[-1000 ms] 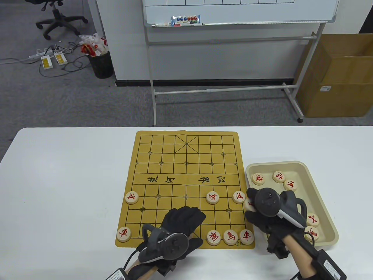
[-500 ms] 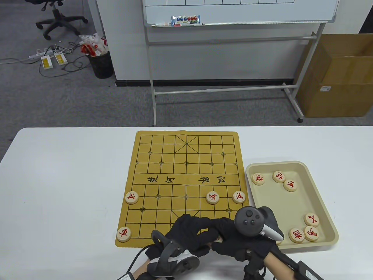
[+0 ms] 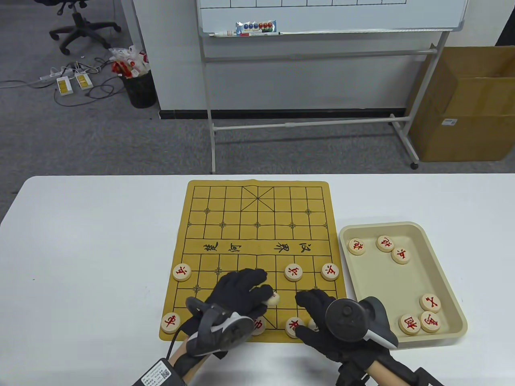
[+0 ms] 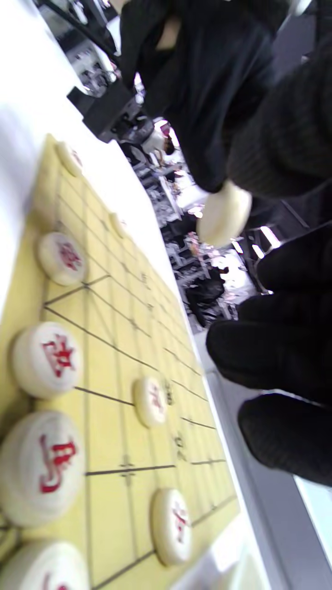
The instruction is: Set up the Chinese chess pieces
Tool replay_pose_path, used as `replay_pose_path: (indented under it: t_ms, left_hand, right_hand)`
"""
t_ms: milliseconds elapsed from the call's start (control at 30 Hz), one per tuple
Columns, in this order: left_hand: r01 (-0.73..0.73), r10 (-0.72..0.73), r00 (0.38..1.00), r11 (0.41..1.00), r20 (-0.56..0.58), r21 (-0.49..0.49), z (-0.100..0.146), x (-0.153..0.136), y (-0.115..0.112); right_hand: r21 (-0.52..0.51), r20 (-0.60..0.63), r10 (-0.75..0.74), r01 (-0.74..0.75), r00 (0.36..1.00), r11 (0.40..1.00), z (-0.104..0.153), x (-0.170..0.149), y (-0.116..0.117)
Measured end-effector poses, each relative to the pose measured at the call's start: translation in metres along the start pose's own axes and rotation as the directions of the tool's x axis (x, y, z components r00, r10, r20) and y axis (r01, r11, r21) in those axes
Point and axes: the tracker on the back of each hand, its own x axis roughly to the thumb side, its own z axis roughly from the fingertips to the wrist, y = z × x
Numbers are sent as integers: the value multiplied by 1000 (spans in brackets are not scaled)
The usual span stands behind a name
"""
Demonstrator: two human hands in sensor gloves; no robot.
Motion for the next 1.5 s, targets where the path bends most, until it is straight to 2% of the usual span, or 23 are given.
replay_pose_path:
  t_ms: [133, 233, 433, 500, 667, 833, 967, 1133, 1300, 1500]
  left_hand:
    - [98, -103, 993, 991, -56, -87, -27, -18, -20]
    - [225, -235, 970, 962, -53, -153, -49, -19, -43]
    - [305, -331, 943, 903, -35, -303, -75, -13, -89]
    - [346, -370, 929, 880, -14, -326, -79, -10, -102]
    - [369, -393, 919, 870, -10, -328, -83, -2, -123]
    - [464, -481, 876, 818, 38, -341, -83, 2, -133]
    - [440, -450, 889, 797, 79, -414, -78, -1, -138]
    - [414, -422, 904, 821, 70, -393, -77, -3, -124]
    - [301, -309, 950, 890, 31, -343, -78, 4, -77]
    - [68, -77, 997, 953, -20, -297, -55, 16, -22]
  right_hand:
    - [-36, -7, 68, -69, 998, 997, 3, -3, 1]
    - [-11, -19, 96, -96, 995, 995, 4, -7, 3]
    - [-3, -36, 70, -70, 997, 998, 4, -13, 2]
    - [-3, -38, 72, -72, 997, 997, 4, -13, 2]
    - [15, -36, 89, -88, 995, 996, 3, -12, 4]
    - [38, -41, 89, -87, 995, 995, 3, -12, 4]
    - [37, -45, 89, -87, 995, 995, 3, -13, 4]
    - [37, -49, 86, -84, 995, 996, 2, -14, 4]
    - [14, -51, 75, -75, 996, 997, 2, -15, 3]
    - [-64, -30, 44, -46, 999, 997, 4, -17, 1]
